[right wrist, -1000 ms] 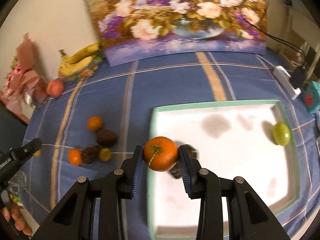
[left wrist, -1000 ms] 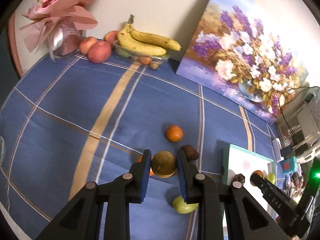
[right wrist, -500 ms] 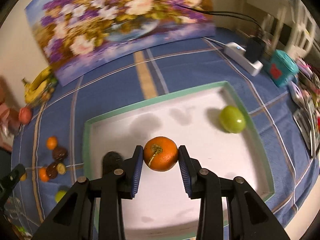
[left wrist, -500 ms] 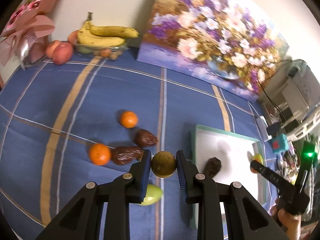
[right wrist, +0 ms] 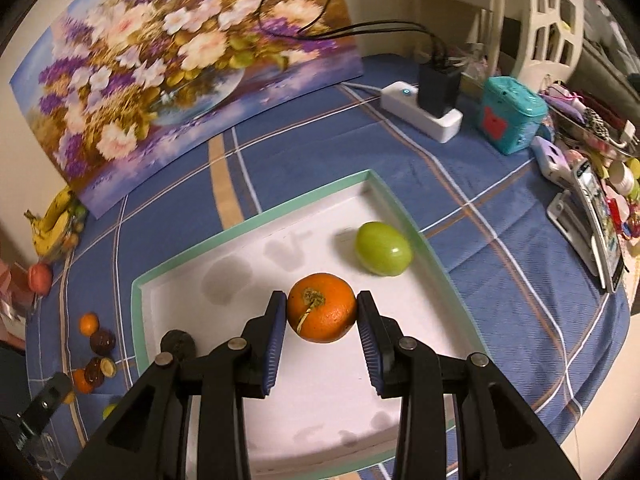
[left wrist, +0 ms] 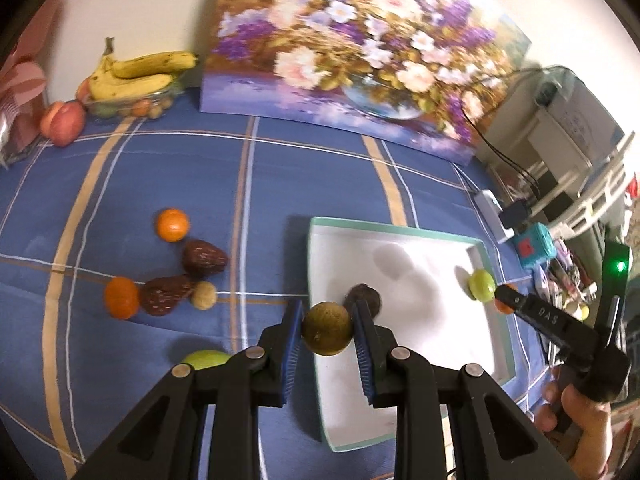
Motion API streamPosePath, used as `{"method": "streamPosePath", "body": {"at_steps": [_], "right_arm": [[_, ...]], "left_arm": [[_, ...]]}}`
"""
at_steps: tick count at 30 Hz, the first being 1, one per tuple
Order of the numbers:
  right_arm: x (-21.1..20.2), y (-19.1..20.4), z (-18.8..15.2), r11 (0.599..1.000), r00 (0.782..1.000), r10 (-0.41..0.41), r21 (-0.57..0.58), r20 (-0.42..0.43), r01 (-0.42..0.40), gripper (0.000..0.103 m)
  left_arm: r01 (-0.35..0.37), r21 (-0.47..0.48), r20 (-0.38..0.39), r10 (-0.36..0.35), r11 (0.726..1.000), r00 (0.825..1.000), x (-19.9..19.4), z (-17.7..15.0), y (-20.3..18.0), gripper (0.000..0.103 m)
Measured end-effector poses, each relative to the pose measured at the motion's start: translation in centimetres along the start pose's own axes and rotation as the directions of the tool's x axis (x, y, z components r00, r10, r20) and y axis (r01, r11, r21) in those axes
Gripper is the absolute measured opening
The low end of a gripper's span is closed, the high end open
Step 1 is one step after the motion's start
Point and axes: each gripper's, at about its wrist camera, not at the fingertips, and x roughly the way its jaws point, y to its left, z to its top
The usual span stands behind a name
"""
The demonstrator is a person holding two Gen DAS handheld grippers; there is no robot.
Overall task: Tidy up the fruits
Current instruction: 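Carry the tan fruit in left tool while right tool carries tangerine to tray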
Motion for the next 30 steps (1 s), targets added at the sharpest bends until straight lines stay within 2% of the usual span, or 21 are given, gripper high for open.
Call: {"method": "streamPosePath", "body": {"at_steps": [8, 16, 25, 30], "right_arm": [[-1.0, -1.4, 0.3, 1.000, 1.000, -0.007, 0.029, 0.027, 0.006, 0.037], [-1.3, -2.5, 0.4, 0.999, 0.999, -0.014, 0.050, 0.036, 0.012, 0.037], [-0.8, -3.0, 0.3, 0.998, 1.000, -0.012, 0.058, 0.018, 0.011, 0.037], [0.8, -3.0, -0.2, 0.998, 0.999, -0.016, 0.059, -0.035, 0.018, 0.037]], "left_arm": [[0.011, 0.098, -0.039, -0.007, 0.995, 0.999, 1.5, -1.3, -4.0, 0.027], [-0.004, 0.192, -0.084, 0.020, 0.981, 0.996, 3.3, -2.9, -7.0, 0.027], [-0.025, 0.229, -0.135, 0.057, 0.973, 0.989, 5.4, -4.0, -7.8, 0.027], [-0.039, 0.235, -0.163, 0.079, 0.971, 0.984, 6.5, -4.3, -7.6, 0.027]]}}
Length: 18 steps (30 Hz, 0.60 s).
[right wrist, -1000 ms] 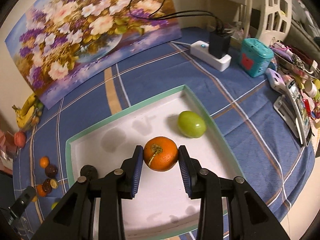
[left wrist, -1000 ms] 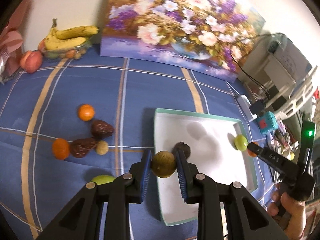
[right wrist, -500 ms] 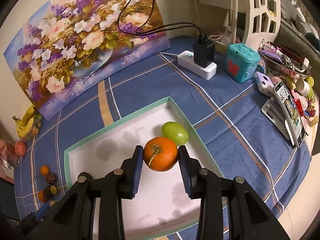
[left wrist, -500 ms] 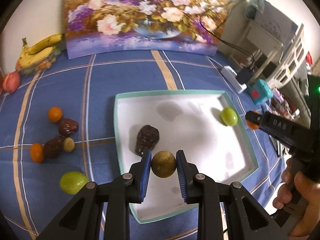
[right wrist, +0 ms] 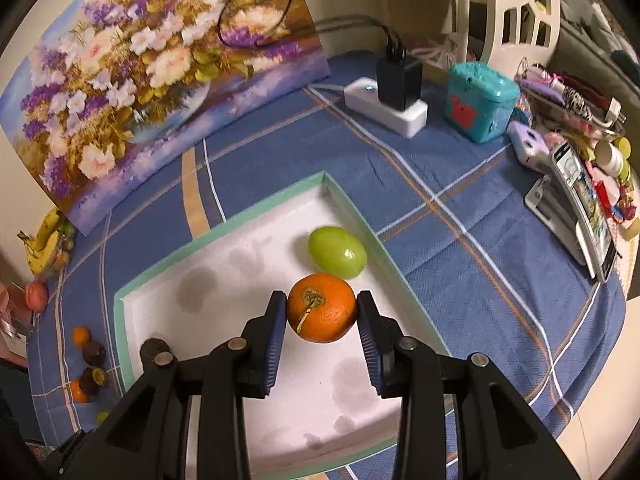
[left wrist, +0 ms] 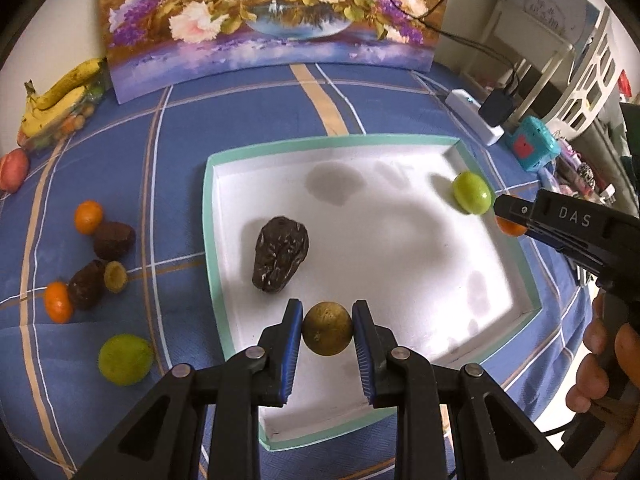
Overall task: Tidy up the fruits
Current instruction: 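Carry the tan fruit in left tool while right tool carries tangerine to tray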
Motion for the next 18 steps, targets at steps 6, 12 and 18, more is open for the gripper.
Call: {"method": "streamPosePath", "body": {"at_steps": [6, 12, 18], "right_arm": [[1.7, 0.1, -0.6, 1.000, 0.999, -0.012, -0.013, -0.052, 0.011, 0.037], [3.8, 0.0, -1.2, 1.000, 0.993, -0.025, -0.018, -0.118, 0.023, 0.037], [5.2, 0.0, -1.6, 0.999, 0.986, -0.037, -0.031, -0.160, 0.033, 0.037]], "left_arm": [[0.000, -0.007, -0.044, -0.001, 1.000, 0.999, 1.5, -0.2, 0.1, 0.027], [-0.004, -0.020, -0.070, 0.002, 1.000, 0.998, 2.4, -0.3, 0.5, 0.027], [-0.006, -0.025, -0.093, 0.003, 1.000, 0.996, 3.2, -0.4, 0.5, 0.027]]}}
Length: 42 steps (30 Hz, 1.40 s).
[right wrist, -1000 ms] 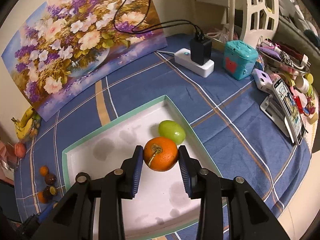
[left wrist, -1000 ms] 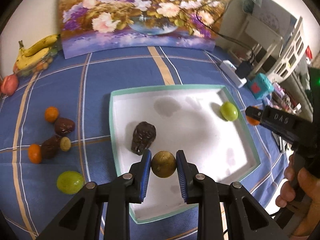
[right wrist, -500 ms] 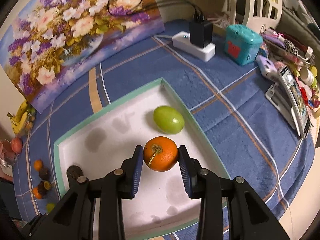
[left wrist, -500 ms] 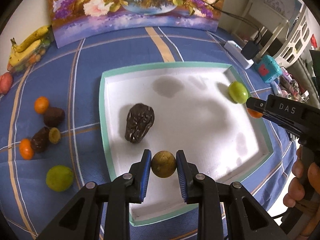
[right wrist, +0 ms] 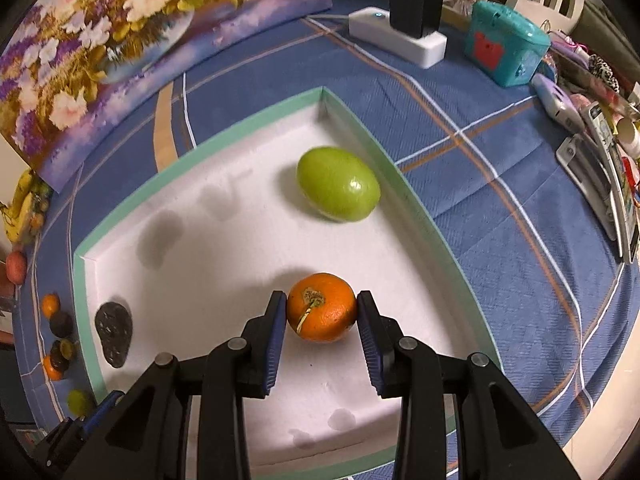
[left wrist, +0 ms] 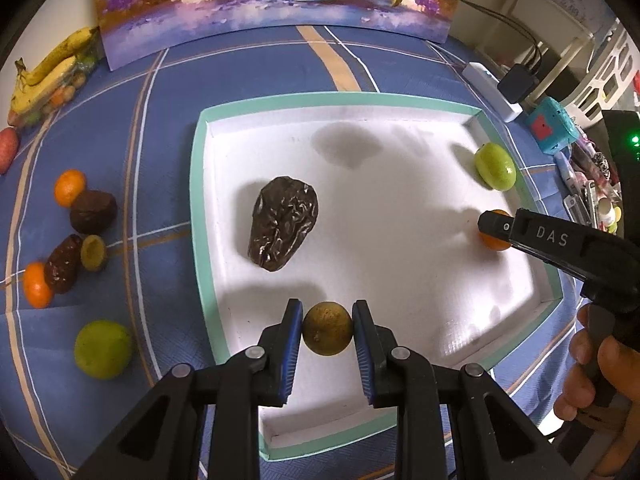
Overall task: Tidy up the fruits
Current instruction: 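Carry the tan fruit in left tool while right tool carries tangerine to tray, then open left tool to drop tan fruit while right tool releases tangerine in tray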
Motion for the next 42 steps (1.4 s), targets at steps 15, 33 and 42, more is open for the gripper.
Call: {"method": "streamPosePath", "body": {"at_steps": [15, 33, 42], "right_arm": [[0.3, 0.1, 0.2, 1.000, 1.000, -0.010, -0.013, 0.001, 0.010, 0.037], [0.0, -0.1, 0.2, 1.000, 1.000, -0.010, -0.014, 0.003, 0.010, 0.037], [-0.8, -0.1, 0.3, 1.000, 0.999, -0.009, -0.027, 0.031, 0.010, 0.057]], "left_arm": [[-0.017, -0.008, -0.039, 0.017, 1.000, 0.999, 1.6, 0.2, -0.2, 0.027], [0.009, -0.027, -0.025, -0.009, 1.000, 1.000, 0.7, 0.2, 0.6, 0.029], [-0.008, -0.014, 0.016, 0.008, 1.000, 1.000, -0.8, 0.4, 0.4, 0.072]]}}
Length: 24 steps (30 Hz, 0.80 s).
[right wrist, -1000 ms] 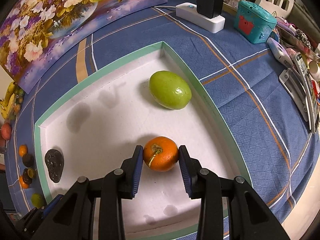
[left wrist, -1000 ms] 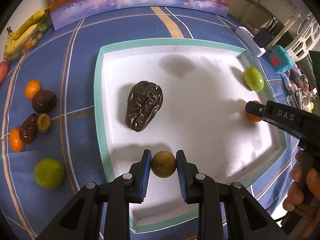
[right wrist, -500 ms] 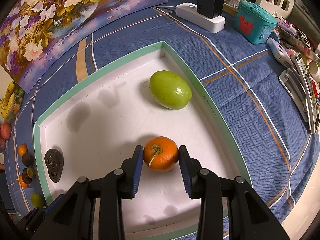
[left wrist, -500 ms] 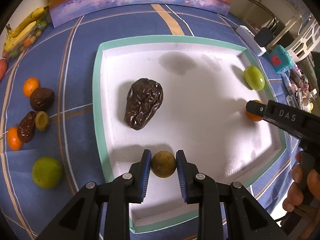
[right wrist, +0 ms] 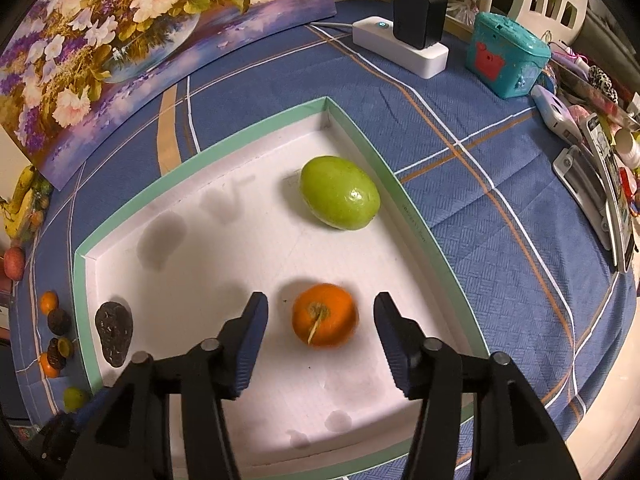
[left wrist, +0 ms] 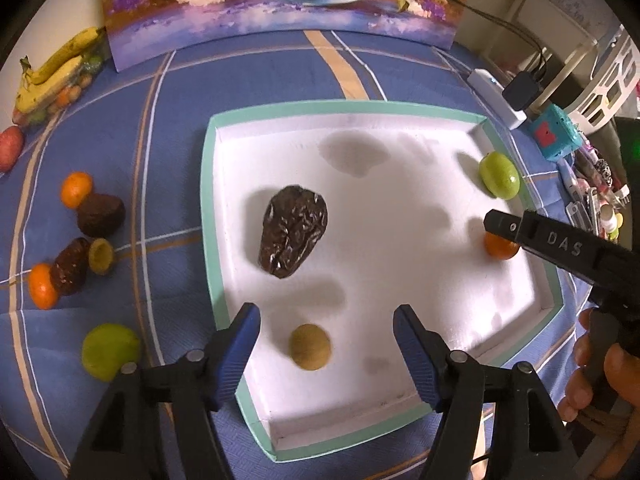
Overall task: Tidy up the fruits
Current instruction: 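Open left tool to drop tan fruit while right tool releases tangerine in tray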
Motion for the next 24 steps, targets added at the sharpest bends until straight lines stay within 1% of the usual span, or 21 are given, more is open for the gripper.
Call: {"method": "streamPosePath", "body": {"at_steps": [2, 4, 7, 9, 11, 12, 17, 21, 24], "right_arm": [[0.0, 0.1, 0.1, 1.000, 1.000, -0.001, -0.003, 0.004, 0.001, 0.058], [-0.1, 0.0, 0.1, 1.000, 1.000, -0.002, -0.002, 0.010, 0.002, 0.067], [-0.3, 0.0, 0.1, 1.000, 1.000, -0.001, 0.002, 0.019, 0.001, 0.068], [-0.4, 0.0, 0.2, 1.000, 1.000, -0.005, -0.001, 0.025, 0.005, 0.068], [-0.5, 0.0, 0.1, 1.000, 0.999, -0.009, -0.002, 0.034, 0.009, 0.073], [-0.6, 0.0, 0.2, 1.000, 0.999, -0.009, -0.002, 0.037, 0.009, 0.077], [-0.8, 0.1, 0.0, 1.000, 0.999, -0.011, -0.012, 0.049, 0.012, 0.078], [-0.8, 0.1, 0.1, 1.000, 0.999, -0.012, -0.011, 0.050, 0.012, 0.079], [-0.8, 0.0, 0.0, 1.000, 0.998, -0.017, -0.013, 0.056, 0.018, 0.088]], "left_arm": [[-0.009, 0.000, 0.009, 0.009, 1.000, 1.000, -0.2, 0.1, 0.1, 0.074], [-0.015, -0.002, 0.013, 0.015, 1.000, 1.000, -0.3, 0.2, 0.3, 0.078], [-0.026, -0.002, 0.020, 0.026, 1.000, 0.999, -0.3, 0.3, 0.4, 0.082], [-0.037, -0.001, 0.029, 0.037, 0.999, 0.999, -0.4, 0.3, 0.4, 0.088], [-0.045, -0.002, 0.037, 0.045, 0.999, 0.998, -0.5, 0.3, 0.5, 0.097], [-0.048, -0.002, 0.041, 0.048, 0.999, 0.998, -0.5, 0.4, 0.5, 0.098], [-0.072, 0.001, 0.057, 0.071, 0.997, 0.996, -0.7, 0.4, 0.7, 0.103], [-0.082, 0.001, 0.067, 0.082, 0.997, 0.994, -0.8, 0.4, 0.8, 0.103], [-0.092, -0.004, 0.074, 0.092, 0.996, 0.993, -0.8, 0.5, 1.1, 0.103]]}}
